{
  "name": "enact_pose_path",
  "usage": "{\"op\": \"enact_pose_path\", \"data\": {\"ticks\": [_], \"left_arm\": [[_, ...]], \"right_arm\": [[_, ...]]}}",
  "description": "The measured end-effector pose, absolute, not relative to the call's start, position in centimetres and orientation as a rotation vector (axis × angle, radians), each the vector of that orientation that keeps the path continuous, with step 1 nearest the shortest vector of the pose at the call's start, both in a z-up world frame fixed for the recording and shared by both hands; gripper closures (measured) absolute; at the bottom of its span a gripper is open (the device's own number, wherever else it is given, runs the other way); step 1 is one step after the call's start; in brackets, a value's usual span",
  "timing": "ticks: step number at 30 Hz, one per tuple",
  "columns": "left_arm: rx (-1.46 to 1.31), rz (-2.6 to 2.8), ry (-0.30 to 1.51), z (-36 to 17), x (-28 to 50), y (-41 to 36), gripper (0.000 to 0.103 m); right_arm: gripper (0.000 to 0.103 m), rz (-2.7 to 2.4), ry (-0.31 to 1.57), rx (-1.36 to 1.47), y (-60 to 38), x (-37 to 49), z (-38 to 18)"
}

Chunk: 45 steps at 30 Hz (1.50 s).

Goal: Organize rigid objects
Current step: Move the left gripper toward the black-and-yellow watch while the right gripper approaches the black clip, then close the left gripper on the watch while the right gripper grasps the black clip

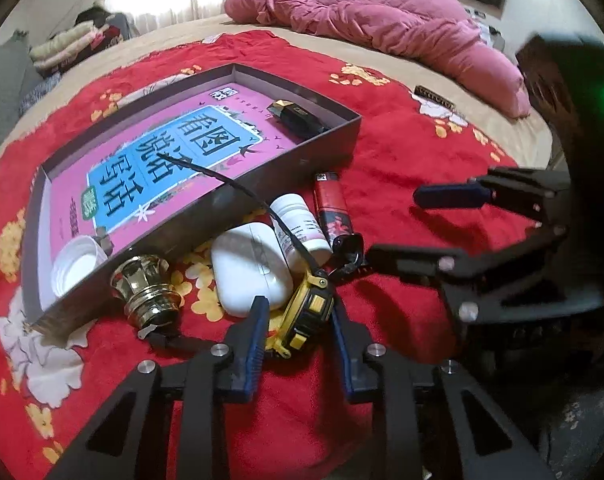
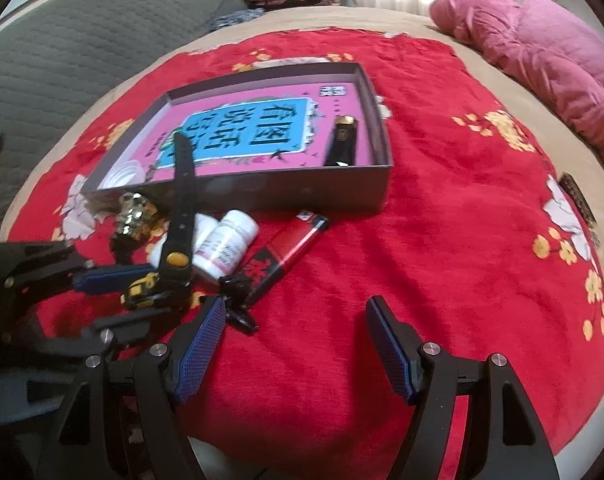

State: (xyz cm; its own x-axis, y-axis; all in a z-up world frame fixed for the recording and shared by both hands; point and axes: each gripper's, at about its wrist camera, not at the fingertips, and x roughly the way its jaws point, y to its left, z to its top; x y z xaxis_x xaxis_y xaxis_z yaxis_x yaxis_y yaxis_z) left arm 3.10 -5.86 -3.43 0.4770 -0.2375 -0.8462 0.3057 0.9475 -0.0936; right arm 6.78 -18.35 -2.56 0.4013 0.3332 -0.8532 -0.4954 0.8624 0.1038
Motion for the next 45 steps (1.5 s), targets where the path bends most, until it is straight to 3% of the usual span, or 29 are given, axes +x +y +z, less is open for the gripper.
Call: {"op": "enact_pose_path", "data": {"ticks": [4,15,23,27,29,45], "left_arm": [[0.044,-0.346,1.022,-3.4,3.1,-5.5,0.08],[-0.085,-0.345,1.031,-3.2,3.0,-3.2,0.08],[-0.128,-0.306,1.025,-2.7,2.5,-1.3,0.08],[-0.152,-0.289,1.021,-2.6,2.4,-0.5,0.08],[-0.165,-0.281,1.02,-2.6,2.5,-0.1,0.08],[-0.182,-0.265,1.012,-2.4,2.3,0.6,0.081]], "right_arm": [[0.029,0.565,1.007,-0.264,-17.0,6.2,-2.7],[0.029,0.635,0.875,-0.501,-14.1,4.6,-4.0],[0.057,0.674,0.833,-0.515,-13.7,4.9,-4.4],[0.066,0.684,0.821,-0.524,-13.4,4.7,-4.5],[0.076,0.69,0.819,-0.51,-13.6,4.6,-4.4],[0.08,0.717,0.843,-0.393,-15.0,5.0,-3.5]]}}
